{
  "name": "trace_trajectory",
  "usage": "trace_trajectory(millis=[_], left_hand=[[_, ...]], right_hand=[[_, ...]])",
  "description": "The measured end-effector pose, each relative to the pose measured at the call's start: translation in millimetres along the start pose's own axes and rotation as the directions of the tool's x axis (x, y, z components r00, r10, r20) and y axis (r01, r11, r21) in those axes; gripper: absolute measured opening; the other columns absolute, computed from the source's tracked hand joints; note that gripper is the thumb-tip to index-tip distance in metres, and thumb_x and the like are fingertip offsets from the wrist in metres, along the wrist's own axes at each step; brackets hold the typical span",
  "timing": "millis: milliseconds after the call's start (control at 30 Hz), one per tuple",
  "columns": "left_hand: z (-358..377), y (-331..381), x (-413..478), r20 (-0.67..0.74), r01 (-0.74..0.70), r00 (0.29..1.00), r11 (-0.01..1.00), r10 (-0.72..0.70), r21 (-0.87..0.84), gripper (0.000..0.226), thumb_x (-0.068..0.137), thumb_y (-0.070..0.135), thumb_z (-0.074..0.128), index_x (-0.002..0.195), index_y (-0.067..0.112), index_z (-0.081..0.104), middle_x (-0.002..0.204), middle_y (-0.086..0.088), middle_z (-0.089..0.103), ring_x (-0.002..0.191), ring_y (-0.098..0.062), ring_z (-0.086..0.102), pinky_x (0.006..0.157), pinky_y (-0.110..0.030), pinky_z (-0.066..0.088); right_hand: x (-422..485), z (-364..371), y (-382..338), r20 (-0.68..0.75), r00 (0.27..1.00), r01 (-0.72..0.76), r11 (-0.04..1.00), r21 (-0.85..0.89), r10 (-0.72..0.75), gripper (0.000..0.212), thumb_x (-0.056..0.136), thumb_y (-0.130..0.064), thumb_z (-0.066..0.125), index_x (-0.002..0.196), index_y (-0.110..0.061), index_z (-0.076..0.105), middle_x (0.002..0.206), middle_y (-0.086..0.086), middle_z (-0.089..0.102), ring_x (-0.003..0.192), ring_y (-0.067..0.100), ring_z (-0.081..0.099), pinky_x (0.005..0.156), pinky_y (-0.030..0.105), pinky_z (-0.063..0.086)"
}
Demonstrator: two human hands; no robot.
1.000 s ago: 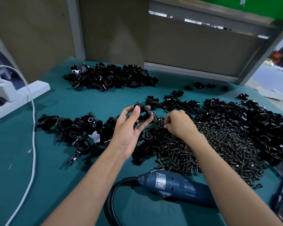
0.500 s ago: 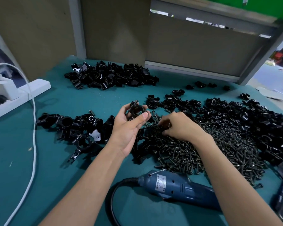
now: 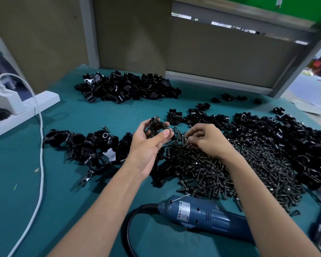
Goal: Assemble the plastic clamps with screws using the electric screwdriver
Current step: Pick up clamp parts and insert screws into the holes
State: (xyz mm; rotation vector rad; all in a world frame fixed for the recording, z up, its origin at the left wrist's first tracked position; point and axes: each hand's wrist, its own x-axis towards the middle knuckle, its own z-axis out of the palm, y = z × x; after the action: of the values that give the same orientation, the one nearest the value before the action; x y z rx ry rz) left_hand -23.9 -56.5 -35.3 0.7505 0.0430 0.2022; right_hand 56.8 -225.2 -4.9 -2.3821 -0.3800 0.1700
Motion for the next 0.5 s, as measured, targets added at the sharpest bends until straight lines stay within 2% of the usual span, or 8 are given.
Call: trace_trajectory(millis=[67,100,200,300,367,433,500], left_hand=[[0.9,0.2,-0.4,0.0,-0.002,1.0,1.0,0.002,0.005,0.039,0.071,-0.003,0.068,0.108,0.007,0.058,0.092,-0.005,0.075,0.093,-0.023,0.071,0.081,-0.025,0.057],[1.2,0.2,-0.5,0.0,-0.002,1.0,1.0,0.002,0.005,0.04,0.07,-0.002,0.069,0.108,0.006,0.058,0.092,-0.005,0.075,0.093,-0.023,0.071,0.08,-0.025,0.057],[1.2,-0.1,-0.7,-0.006,0.003,1.0,1.0,-0.003,0.008,0.036,0.077,-0.008,0.065,0.109,0.006,0.057,0.093,-0.006,0.074,0.093,-0.023,0.071,0.082,-0.026,0.058],[0.9,0.5,-0.7,-0.005,0.004,1.0,1.0,-0.004,0.002,0.038,0.074,-0.007,0.066,0.109,0.006,0.057,0.092,-0.007,0.074,0.091,-0.022,0.072,0.082,-0.026,0.058],[0.3,0.2,-0.4,-0.004,0.003,1.0,1.0,-0.003,0.008,0.037,0.076,-0.008,0.066,0.109,0.006,0.057,0.093,-0.006,0.075,0.091,-0.022,0.072,0.081,-0.026,0.058],[0.0,-0.6,-0.5,-0.002,0.007,1.0,1.0,-0.007,0.018,0.034,0.078,-0.009,0.064,0.108,0.006,0.057,0.093,-0.006,0.075,0.092,-0.022,0.072,0.081,-0.026,0.058],[-0.3,-1.3,-0.1,0.0,0.012,1.0,1.0,-0.012,0.023,0.034,0.079,-0.009,0.064,0.108,0.006,0.057,0.093,-0.006,0.075,0.092,-0.023,0.071,0.081,-0.026,0.058]], right_hand=[[-0.7,-4.9,0.4,0.065,0.997,-0.065,0.952,0.299,0.048,0.015,0.093,0.004,0.057,0.092,-0.008,0.066,0.079,0.005,0.071,0.067,0.011,0.069,0.064,0.023,0.058],[-0.6,-7.5,1.1,0.095,0.993,-0.096,0.917,0.386,0.064,0.016,0.093,0.006,0.055,0.092,-0.005,0.066,0.079,0.007,0.071,0.066,0.012,0.068,0.064,0.023,0.058],[-0.5,-17.1,6.1,0.117,0.988,-0.142,0.894,0.424,0.101,0.019,0.092,0.008,0.055,0.091,-0.005,0.069,0.082,0.01,0.07,0.066,0.011,0.065,0.06,0.021,0.055],[1.6,-26.7,13.1,0.049,0.991,-0.132,0.974,0.184,0.125,0.025,0.093,0.0,0.058,0.088,-0.017,0.076,0.083,-0.001,0.074,0.061,0.005,0.061,0.053,0.016,0.047],[6.6,-30.0,17.8,-0.08,0.99,-0.117,0.992,-0.038,0.114,0.031,0.096,-0.003,0.056,0.088,-0.025,0.076,0.089,-0.007,0.072,0.051,0.011,0.052,0.047,0.019,0.042],[12.7,-29.8,21.5,-0.188,0.979,-0.119,0.974,-0.191,0.083,0.034,0.096,0.0,0.05,0.094,-0.024,0.075,0.101,-0.001,0.069,0.047,0.014,0.048,0.042,0.021,0.039],[18.1,-27.0,24.0,-0.226,0.973,-0.107,0.957,-0.271,0.045,0.038,0.095,0.003,0.046,0.098,-0.021,0.074,0.109,0.006,0.069,0.058,0.017,0.057,0.046,0.023,0.042]])
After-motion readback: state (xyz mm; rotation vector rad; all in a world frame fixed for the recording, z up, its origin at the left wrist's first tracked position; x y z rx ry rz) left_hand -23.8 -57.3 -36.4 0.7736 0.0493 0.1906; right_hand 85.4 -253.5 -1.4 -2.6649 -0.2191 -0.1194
